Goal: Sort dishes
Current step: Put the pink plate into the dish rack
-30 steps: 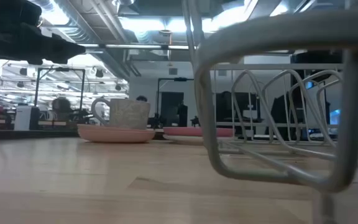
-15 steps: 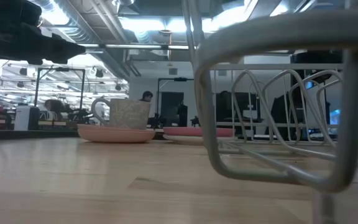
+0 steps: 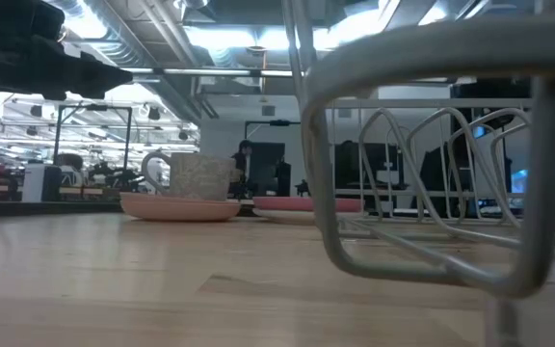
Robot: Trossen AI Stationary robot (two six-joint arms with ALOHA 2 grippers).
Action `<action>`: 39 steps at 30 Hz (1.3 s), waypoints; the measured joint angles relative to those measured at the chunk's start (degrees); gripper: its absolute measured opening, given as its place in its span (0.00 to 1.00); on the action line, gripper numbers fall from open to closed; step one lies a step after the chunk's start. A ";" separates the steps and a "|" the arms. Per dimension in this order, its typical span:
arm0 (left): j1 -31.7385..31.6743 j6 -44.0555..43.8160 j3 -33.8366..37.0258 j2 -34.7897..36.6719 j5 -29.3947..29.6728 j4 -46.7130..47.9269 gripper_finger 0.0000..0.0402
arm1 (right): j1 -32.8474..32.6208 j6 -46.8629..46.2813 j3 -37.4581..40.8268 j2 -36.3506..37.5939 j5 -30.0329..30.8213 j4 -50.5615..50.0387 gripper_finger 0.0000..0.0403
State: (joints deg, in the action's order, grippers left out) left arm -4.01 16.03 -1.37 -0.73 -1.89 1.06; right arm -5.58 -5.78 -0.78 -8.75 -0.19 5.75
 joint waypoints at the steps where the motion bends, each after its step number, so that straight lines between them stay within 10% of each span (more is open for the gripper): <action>1: 0.00 0.00 0.00 0.00 0.00 0.02 0.42 | 0.00 0.02 0.00 0.00 0.01 0.11 0.34; 23: 0.00 0.00 0.02 0.00 0.00 0.02 0.42 | -0.02 -9.64 -0.35 0.01 6.95 25.24 0.34; 33: 0.00 0.00 0.01 -0.01 0.00 0.02 0.42 | -0.02 -10.96 -12.75 -8.70 21.26 21.98 0.34; 39: 0.00 0.00 0.00 -0.02 0.00 0.02 0.42 | -0.02 -18.97 -27.28 -22.50 29.21 1.56 0.34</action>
State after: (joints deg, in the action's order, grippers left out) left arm -4.01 16.03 -1.37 -0.75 -1.89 1.08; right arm -5.61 -24.75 -28.06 -31.25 29.02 7.31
